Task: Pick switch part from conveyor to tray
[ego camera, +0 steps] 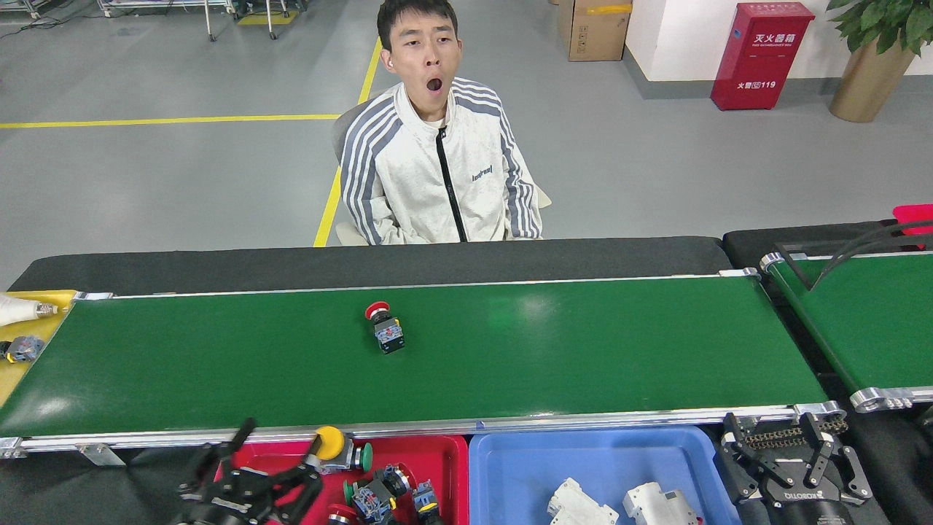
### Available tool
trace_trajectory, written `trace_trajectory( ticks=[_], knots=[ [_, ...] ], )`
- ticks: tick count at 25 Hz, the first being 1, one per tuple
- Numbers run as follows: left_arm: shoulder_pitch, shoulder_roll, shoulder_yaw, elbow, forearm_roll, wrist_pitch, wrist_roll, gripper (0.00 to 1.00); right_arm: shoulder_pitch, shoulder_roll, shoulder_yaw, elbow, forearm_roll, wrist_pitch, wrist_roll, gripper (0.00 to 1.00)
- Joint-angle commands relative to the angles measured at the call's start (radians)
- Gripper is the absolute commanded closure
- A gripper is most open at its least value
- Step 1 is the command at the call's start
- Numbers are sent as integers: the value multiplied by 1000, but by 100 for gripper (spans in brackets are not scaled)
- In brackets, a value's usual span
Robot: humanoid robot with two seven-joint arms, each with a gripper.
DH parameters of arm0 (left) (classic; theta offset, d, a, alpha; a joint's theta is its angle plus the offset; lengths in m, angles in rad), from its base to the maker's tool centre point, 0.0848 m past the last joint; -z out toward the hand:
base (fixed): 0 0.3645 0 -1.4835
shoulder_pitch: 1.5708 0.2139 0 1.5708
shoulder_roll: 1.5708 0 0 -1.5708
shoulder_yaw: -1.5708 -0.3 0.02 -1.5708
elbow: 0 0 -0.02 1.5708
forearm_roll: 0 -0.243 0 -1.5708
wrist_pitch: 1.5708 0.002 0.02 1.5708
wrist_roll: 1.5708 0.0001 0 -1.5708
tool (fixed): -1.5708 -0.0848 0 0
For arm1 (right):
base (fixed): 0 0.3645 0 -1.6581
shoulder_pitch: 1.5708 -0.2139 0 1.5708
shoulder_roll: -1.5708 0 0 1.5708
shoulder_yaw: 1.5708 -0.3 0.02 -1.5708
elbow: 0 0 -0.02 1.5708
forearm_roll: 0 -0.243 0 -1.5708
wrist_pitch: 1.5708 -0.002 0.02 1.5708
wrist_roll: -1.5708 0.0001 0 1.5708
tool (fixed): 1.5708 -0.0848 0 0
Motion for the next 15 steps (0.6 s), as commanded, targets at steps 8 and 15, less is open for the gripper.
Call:
trace_trajectory(
  ticks=[8,15],
  knots=[
    [-6,0,-50,-10,-6,29,1,0,-5,-21,-3,-15,-2,-10,-6,0],
    [-276,-49,-259,158,-164,127,-63,0,-7,-16,-2,-20,-2,-66,0,0]
  ],
)
